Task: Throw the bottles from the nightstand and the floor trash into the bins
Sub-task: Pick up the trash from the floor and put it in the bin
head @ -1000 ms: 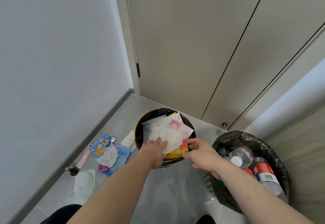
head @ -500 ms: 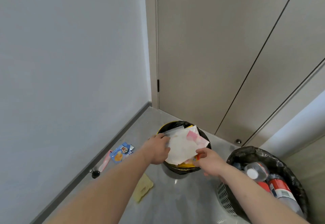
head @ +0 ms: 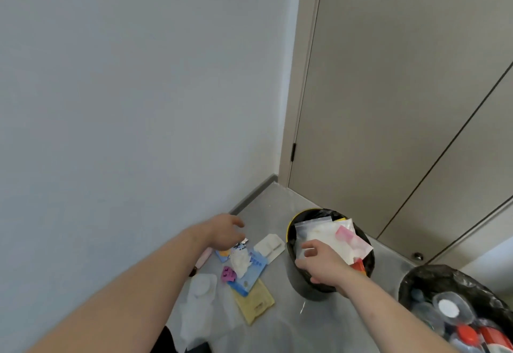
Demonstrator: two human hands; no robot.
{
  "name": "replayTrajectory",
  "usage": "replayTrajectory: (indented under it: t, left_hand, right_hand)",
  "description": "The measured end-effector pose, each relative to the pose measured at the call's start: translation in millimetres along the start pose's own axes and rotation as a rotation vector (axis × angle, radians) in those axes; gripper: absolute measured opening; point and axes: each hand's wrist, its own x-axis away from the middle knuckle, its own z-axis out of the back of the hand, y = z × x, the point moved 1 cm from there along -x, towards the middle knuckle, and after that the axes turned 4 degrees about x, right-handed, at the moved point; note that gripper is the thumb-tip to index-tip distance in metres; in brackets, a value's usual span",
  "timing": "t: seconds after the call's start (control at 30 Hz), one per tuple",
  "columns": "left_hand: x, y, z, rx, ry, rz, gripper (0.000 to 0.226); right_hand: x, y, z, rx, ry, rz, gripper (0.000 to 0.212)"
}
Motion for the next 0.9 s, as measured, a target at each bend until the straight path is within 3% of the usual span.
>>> replayTrajectory:
  t: [0.37, 0.53, 0.67, 0.9]
  left_hand:
    - [6, -73, 4, -0.001, -0.056, 0.105, 0.057]
    - [-6, -120, -47, 0.058, 0.027, 0.132, 0.039]
    - [-14, -169, -109, 0.099, -0.131, 0.310, 0.062]
    - [-44, -231, -183, 0.216, -0.138, 0.485, 0.081]
  right_hand:
    - [-35, -32, -52, 0.195, -0.073, 0.085, 0.052]
    - [-61, -23, -85, 0.406, -0.134, 0.083, 0.053]
    - [-86, 15, -111, 0.570, -0.204, -0.027, 0.060]
    - [-140, 66, -167, 0.430, -0.175, -0.224, 0.076]
